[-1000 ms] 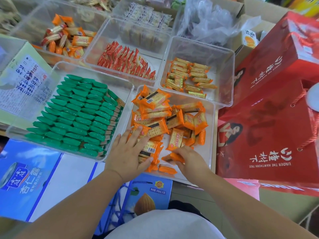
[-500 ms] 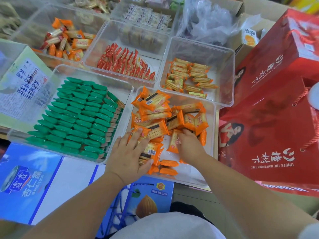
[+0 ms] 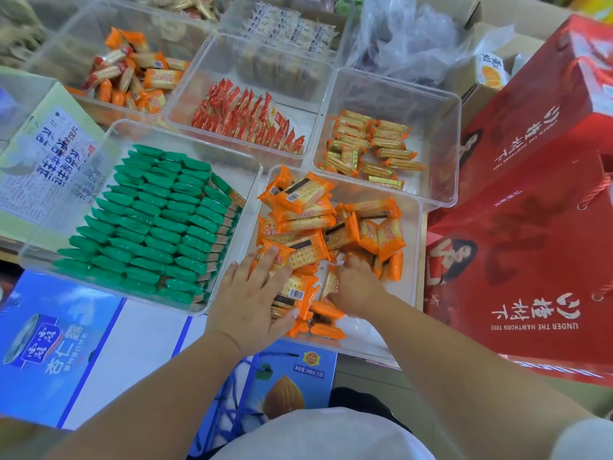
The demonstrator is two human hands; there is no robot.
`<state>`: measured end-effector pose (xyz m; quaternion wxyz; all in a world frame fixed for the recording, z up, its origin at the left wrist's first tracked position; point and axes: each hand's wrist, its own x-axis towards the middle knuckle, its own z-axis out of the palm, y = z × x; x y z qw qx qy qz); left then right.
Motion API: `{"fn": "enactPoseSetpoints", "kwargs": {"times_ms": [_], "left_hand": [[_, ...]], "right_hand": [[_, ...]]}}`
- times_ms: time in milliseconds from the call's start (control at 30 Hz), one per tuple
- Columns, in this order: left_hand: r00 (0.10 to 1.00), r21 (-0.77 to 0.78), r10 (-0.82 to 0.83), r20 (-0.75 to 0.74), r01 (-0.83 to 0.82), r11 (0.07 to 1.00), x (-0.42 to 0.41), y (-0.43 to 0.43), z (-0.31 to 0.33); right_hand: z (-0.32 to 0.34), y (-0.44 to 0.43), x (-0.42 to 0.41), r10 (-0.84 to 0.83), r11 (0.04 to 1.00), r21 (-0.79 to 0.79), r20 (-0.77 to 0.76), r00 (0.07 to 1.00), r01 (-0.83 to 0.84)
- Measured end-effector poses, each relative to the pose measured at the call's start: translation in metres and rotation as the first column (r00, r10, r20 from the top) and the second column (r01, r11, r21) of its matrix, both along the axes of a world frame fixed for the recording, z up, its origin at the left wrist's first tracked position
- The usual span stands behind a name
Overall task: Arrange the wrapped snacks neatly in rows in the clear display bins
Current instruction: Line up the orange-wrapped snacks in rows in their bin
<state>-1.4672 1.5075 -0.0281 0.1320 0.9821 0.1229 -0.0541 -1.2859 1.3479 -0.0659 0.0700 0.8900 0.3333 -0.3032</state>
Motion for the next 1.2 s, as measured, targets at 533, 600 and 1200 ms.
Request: {"fn": "enactPoseSetpoints", "kwargs": {"times_ms": [533, 600, 1200], "left_hand": [[1.000, -0.001, 0.010, -0.007, -0.010, 1.000, 0.000, -0.001, 0.000], [1.000, -0.003, 0.011, -0.001, -0.011, 1.000, 0.000, -0.001, 0.001], [1.000, -0.008, 0.012, -0.003, -0.012, 1.000, -0.001, -0.002, 0.000]], "right_hand": [[0.015, -0.011, -0.014, -0.173, 0.932, 0.253, -0.322, 0.931, 0.260], [0.015, -0.019, -0.026, -0.376, 0.806, 0.214, -0.536, 0.756, 0.552], [0.012, -0.016, -0.045, -0.297, 0.894, 0.125, -0.556, 0.777, 0.431]]}}
